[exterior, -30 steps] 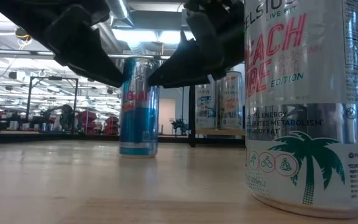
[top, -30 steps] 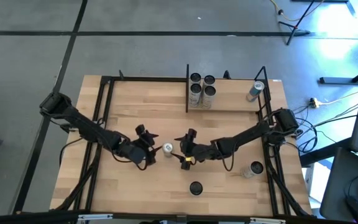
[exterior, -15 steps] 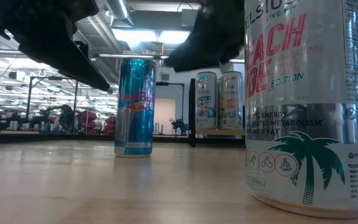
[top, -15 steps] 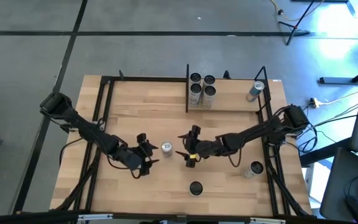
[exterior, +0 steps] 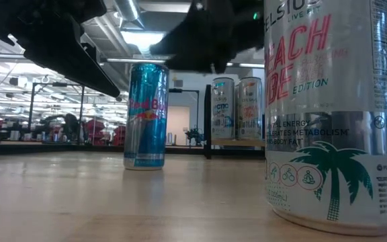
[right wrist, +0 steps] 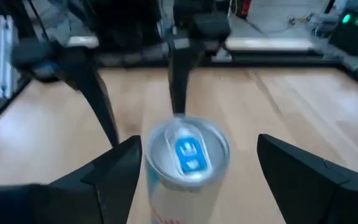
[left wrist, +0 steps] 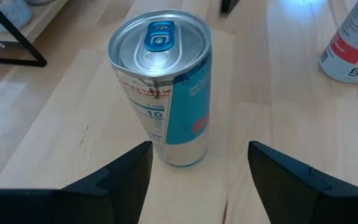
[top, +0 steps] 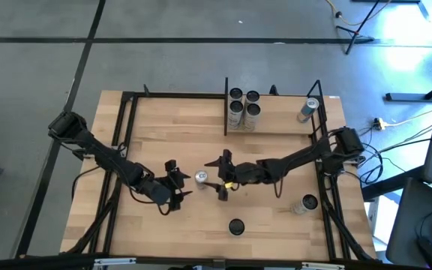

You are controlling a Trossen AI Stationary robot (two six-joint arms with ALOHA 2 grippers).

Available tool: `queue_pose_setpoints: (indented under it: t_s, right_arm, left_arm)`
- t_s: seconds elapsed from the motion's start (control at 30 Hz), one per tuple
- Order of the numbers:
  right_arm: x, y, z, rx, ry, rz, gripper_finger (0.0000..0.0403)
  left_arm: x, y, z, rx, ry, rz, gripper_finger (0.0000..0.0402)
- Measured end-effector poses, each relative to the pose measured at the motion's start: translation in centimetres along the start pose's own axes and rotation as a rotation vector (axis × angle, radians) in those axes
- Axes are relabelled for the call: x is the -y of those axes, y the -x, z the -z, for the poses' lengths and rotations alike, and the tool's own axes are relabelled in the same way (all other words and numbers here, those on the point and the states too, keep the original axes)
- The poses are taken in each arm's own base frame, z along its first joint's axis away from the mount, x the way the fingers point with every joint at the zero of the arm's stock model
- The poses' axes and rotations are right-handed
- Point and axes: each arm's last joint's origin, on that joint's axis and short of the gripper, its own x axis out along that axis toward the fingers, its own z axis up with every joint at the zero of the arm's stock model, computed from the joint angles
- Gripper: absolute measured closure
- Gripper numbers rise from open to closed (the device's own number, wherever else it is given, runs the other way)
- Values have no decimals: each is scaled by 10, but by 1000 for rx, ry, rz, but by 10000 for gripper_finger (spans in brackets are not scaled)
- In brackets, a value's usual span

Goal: Place canned beverage on shelf
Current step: Put the blue soda can aligned with the other blue soda can on the shelf

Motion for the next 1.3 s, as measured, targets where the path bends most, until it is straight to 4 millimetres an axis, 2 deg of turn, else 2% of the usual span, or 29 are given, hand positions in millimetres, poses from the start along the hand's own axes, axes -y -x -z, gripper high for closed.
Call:
queue_pose_setpoints:
  t_s: [0.3, 0.53, 0.73, 0.87, 0.97, 1.13, 1.3]
  right_arm:
    - [2, -14, 15, 4, 1, -43, 100]
    - [5, -15, 13, 24, -5, -50, 100]
    - [2, -27, 31, 35, 3, -54, 100]
    - [1, -30, 32, 73, -5, -55, 100]
    - [1, -30, 34, 64, 17, -53, 120]
    - [3, -30, 33, 75, 38, -50, 207]
    - [3, -28, 29, 69, 85, -47, 209]
  left_arm:
    - [0, 0, 0, -3, -3, -3, 144]
    - [0, 0, 0, 1, -3, -11, 144]
    - [-1, 0, 0, 3, -2, -16, 144]
    - [-1, 0, 0, 3, -2, -19, 144]
    - [-1, 0, 0, 3, -2, -19, 144]
    - [-1, 0, 0, 2, -3, -19, 144]
    - [-1, 0, 0, 2, -3, -19, 144]
